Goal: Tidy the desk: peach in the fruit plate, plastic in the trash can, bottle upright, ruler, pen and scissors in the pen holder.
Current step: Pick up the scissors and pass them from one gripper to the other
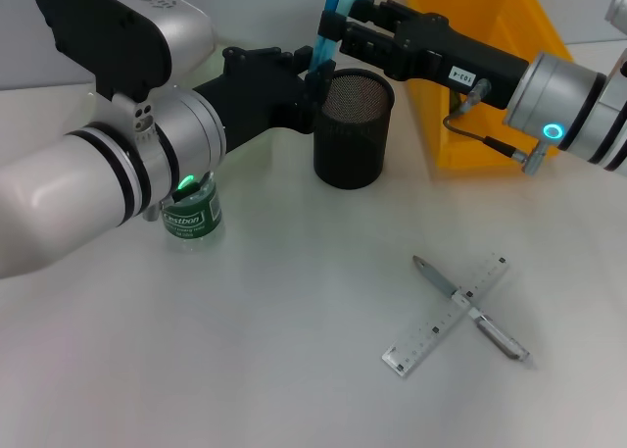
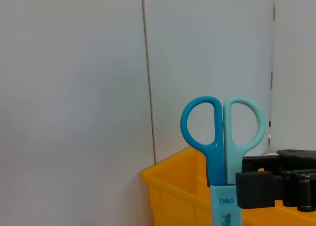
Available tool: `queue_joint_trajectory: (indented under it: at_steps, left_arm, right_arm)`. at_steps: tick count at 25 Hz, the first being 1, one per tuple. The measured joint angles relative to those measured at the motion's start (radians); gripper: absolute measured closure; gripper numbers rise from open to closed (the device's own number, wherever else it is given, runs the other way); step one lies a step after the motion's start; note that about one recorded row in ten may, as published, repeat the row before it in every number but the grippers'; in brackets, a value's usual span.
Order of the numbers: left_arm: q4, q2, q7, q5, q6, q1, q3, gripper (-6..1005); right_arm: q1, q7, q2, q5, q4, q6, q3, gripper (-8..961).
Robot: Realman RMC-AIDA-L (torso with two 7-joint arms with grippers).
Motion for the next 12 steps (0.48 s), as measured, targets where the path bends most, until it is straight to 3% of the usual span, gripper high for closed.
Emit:
queue_joint_trajectory:
  at_steps: [2, 8, 12]
  left_arm:
    - [0.000, 0.001, 0.000, 0.000, 0.000, 0.000, 0.000, 790]
    - [0.000, 0.001, 0.001, 0.000, 0.000, -0.001, 0.002, 790]
    - [0.000, 0.001, 0.001, 0.003, 0.000, -0.001, 0.003, 790]
  right_arm:
    - [0.000, 0.000, 0.000, 0.000, 0.000, 0.002, 0.000, 269]
    - [0.000, 0.001, 0.000, 0.001, 0.005, 0.008, 0.000, 509]
    - [0.001, 0.001, 0.000, 0.001, 0.005, 0.008, 0.000, 555]
